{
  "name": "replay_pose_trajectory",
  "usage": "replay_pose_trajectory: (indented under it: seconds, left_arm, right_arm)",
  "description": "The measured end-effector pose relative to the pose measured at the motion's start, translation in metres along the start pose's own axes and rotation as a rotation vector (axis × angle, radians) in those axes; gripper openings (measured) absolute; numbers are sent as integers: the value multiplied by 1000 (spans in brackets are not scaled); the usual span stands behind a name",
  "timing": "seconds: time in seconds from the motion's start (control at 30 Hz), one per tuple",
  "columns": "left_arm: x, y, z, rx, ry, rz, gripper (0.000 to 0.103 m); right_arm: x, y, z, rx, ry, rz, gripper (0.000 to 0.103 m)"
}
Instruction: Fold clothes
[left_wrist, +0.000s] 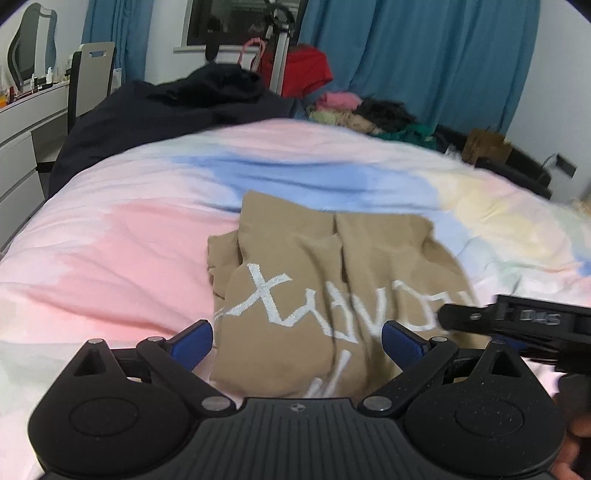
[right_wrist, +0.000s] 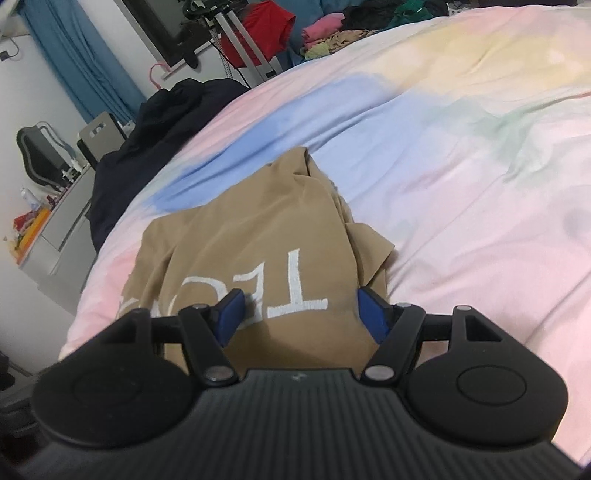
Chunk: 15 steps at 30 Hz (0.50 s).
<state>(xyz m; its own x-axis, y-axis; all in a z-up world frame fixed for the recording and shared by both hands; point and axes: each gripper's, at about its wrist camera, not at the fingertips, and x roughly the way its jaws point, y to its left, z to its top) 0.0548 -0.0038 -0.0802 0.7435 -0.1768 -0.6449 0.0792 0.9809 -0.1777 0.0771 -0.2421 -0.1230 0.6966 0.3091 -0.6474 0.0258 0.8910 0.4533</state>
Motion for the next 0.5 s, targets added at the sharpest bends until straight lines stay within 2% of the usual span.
replay_pose_trajectory:
  seconds: [0.07,0.2,0.27,0.4,0.5]
  left_arm:
    - [-13,2,-3,-43,4,-70,99]
    - [-10,23,-16,-278,142,-289,99]
    - [-2,34,-23,-383,191,-355,99]
    - [30,49,-30,-531,268,-338,99]
    - [50,60,-29,-634,258,-324,98]
  right_arm:
    - [0,-1,1,5,2,1,70]
    - [2,-4,3,37,4,6,70]
    - [3,-6,4,63,7,9,70]
    - [3,-10,4,102,12,17,70]
    - [4,-10,4,102,12,16,70]
